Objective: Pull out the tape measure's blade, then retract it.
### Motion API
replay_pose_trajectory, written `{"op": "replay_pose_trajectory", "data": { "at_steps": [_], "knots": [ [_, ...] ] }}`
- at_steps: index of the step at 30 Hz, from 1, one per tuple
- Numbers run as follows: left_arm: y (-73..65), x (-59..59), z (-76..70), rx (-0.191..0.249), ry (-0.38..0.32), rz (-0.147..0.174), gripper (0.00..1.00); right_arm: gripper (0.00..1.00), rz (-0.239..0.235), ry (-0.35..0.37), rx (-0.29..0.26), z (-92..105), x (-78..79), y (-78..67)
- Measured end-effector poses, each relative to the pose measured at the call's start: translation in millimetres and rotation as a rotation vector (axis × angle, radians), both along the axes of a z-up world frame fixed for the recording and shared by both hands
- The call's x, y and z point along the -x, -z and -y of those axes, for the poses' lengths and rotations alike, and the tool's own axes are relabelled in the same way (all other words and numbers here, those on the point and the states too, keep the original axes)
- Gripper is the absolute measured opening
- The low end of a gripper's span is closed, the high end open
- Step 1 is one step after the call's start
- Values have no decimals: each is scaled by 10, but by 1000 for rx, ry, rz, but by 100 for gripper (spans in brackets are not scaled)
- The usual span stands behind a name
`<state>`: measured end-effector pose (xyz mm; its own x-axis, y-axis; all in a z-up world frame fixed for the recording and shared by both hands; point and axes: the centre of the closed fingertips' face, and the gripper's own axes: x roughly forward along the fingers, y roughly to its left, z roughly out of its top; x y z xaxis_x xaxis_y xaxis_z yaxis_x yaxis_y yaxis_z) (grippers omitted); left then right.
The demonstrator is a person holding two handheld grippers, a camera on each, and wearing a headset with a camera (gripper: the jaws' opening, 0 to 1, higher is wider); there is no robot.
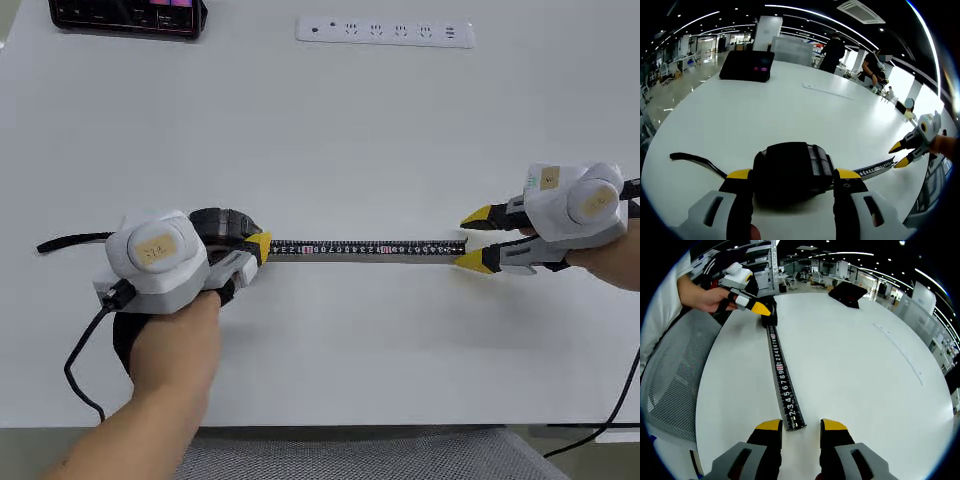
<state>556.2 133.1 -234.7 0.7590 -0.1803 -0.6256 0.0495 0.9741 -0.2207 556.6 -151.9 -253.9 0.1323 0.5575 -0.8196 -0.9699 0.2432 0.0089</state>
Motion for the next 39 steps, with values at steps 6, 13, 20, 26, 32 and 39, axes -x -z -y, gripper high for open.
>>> {"op": "replay_pose_trajectory", "data": {
  "at_steps": [6, 13, 20, 26, 32, 39],
  "knots": [
    [14, -8, -1, 4, 0, -2, 61, 24, -18, -34, 26, 2, 19, 22],
    [26, -9, -1, 6, -1, -7, 61, 17, -39, -77, 51, -3, 50, 44],
    [29, -6, -3, 5, 0, -10, 61, 15, -29, -144, 105, 9, 50, 85],
    [33, -6, -3, 7, -2, -11, 61, 14, -31, -173, 128, 16, 54, 104],
    [40, -6, -5, 10, -6, -11, 61, 12, -18, -195, 148, 16, 59, 108],
    [46, -7, -2, 7, -9, -11, 62, 12, 5, -202, 168, 24, 63, 111]
  ]
}}
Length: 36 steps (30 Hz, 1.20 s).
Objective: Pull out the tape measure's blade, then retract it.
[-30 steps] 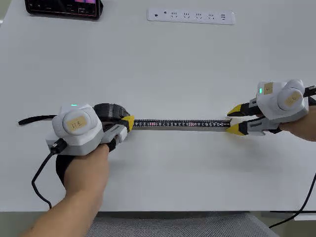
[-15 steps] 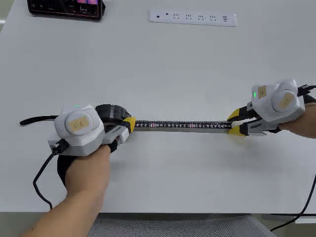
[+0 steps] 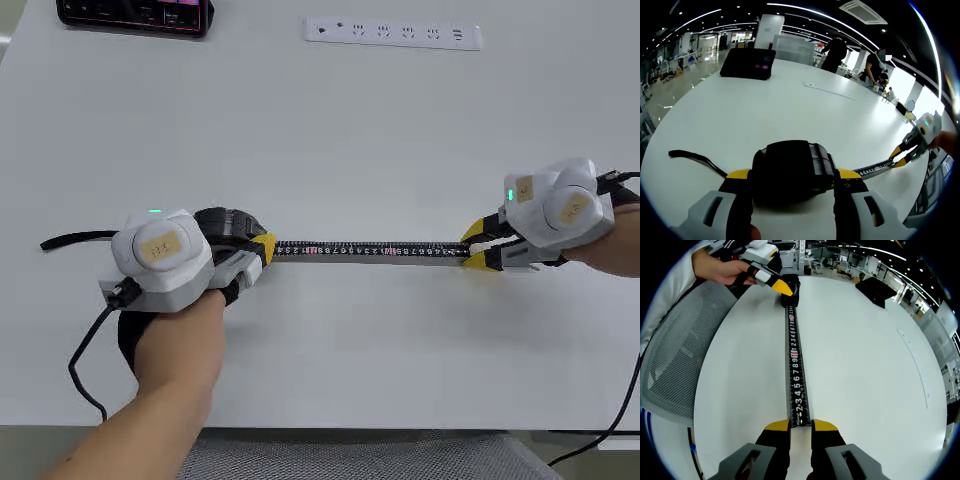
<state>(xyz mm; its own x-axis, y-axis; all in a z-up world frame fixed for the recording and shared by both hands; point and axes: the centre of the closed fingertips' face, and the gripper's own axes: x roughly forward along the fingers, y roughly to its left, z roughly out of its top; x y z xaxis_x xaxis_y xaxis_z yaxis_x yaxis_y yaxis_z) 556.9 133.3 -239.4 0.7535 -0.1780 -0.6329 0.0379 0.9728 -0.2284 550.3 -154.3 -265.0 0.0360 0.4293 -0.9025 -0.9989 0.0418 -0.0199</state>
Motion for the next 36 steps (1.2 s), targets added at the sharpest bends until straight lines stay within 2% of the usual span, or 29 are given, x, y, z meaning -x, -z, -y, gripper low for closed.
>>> {"op": "replay_pose_trajectory", "data": {
  "at_steps": [7, 15, 23, 27, 36],
  "knots": [
    [-5, -1, 0, -7, 2, 7, 62, 12, -2, 8, 5, 6, 7, 0],
    [-13, -1, -4, 12, -7, 19, 62, 12, -6, 14, 9, 11, 14, 0],
    [-23, 1, -6, 11, -6, 23, 61, 12, -4, 19, 6, 8, 21, -2],
    [-37, -4, -24, 39, -15, 30, 61, 12, -6, 26, 7, 5, 20, -2],
    [-38, -6, -16, 23, -7, 35, 60, 12, -13, 38, 1, 0, 13, -2]
  ]
}}
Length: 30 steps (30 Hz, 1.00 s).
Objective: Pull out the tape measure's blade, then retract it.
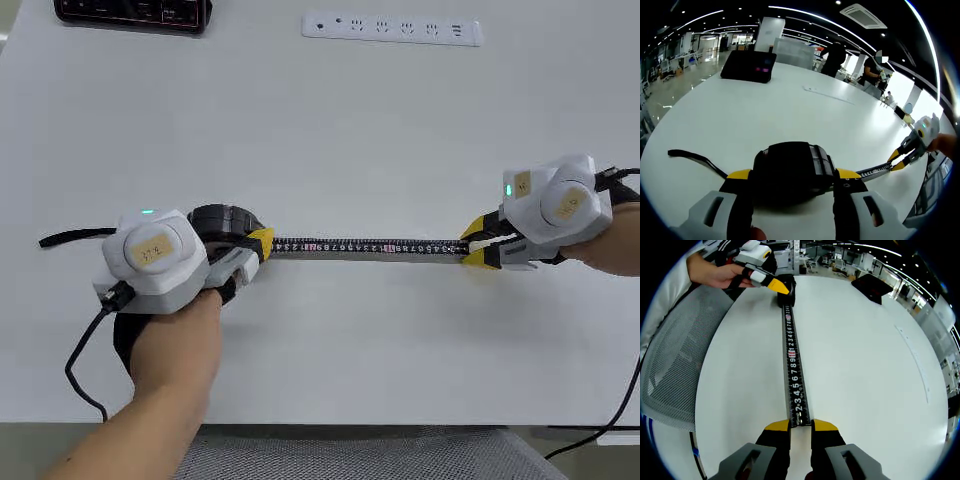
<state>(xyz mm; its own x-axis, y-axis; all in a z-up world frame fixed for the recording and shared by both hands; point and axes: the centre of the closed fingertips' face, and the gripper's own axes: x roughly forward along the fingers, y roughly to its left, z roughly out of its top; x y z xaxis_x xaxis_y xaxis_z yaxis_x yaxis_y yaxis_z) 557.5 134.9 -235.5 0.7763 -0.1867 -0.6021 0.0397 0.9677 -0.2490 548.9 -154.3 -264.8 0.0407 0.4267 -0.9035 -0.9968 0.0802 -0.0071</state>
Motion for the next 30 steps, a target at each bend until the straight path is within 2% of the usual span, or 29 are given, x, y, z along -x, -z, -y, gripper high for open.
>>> {"op": "replay_pose_trajectory", "data": {
  "at_steps": [12, 20, 30],
  "knots": [
    [-2, 3, -2, -24, 23, 16, 58, 11, 7, -18, 9, 2, 4, 5],
    [-1, 8, -2, -11, 22, 2, 57, 10, 20, -28, 15, -10, -1, -5],
    [3, 14, 1, 1, 33, 4, 57, 10, 21, -22, -9, -121, -10, -55]
  ]
}}
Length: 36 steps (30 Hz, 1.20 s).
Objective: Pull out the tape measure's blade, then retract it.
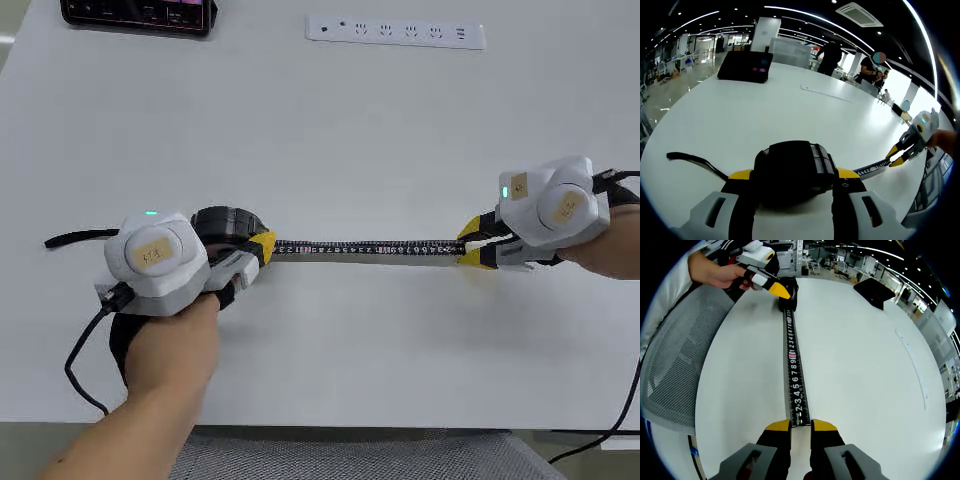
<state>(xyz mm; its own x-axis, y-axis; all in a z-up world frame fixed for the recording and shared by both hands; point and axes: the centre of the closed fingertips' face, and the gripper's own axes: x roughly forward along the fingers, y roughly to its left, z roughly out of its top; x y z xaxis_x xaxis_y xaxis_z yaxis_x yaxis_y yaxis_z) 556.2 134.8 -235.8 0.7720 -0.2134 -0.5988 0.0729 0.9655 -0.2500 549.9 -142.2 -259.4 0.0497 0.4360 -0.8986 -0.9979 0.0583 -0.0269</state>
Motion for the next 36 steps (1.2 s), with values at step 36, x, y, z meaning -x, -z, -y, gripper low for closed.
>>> {"op": "replay_pose_trajectory", "data": {
  "at_steps": [36],
  "knots": [
    [-6, 15, 3, 40, 19, -2, 58, 10, -58, 3, -86, -547, 65, -12]
  ]
}}
